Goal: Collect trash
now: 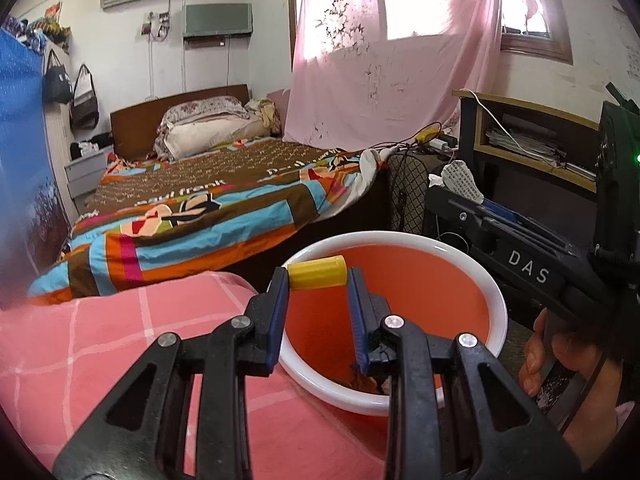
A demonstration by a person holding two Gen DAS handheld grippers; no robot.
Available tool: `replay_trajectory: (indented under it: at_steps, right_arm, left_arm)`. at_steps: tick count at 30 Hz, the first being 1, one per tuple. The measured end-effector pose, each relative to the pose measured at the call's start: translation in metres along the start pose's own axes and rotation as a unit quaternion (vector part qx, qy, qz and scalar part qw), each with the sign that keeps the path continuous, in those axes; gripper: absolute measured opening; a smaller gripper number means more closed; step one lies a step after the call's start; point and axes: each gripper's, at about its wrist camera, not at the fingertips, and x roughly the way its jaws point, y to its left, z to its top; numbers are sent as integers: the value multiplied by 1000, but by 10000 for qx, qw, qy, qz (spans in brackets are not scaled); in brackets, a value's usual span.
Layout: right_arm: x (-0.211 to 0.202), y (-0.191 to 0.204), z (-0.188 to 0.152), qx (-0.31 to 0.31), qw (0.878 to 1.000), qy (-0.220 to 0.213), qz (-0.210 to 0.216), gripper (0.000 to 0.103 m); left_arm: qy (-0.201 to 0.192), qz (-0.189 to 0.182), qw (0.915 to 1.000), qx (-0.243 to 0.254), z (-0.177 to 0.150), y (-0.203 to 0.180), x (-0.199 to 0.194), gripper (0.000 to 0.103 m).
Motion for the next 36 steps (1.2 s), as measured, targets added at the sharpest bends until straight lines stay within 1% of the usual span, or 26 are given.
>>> replay_trajectory:
  at_steps: [5,7,10,20,29,32,36]
  right_arm:
    - [4,0,-2,14,9999,99,-6,47]
    - [5,-1,-2,27,9999,119,-11,50]
    - [6,-3,-2,38,9999,143,-27,51]
    - [8,-4,-2,38,9999,160,-37,54]
    - [10,-2,-4,26,9999,127,-31,62]
    - [10,-3,-4,29,9999,126,-34,68]
    - [11,-1,-2,53,9999,97,-45,76]
  left_arm:
    - [157,-123,9997,-132,-2,2,6,33]
    - [207,-137,9996,-145,-3,3,9,34]
    - [257,-142,9994,-166,-3,4,11,35]
    - [261,-62,9991,-338,-2,14,10,41]
    - [180,91,9986,-482,-2,27,1,48]
    - [141,163,9984,-529,-3,32,-4,54]
    - [68,325,9974,-634,-2,40,-11,70]
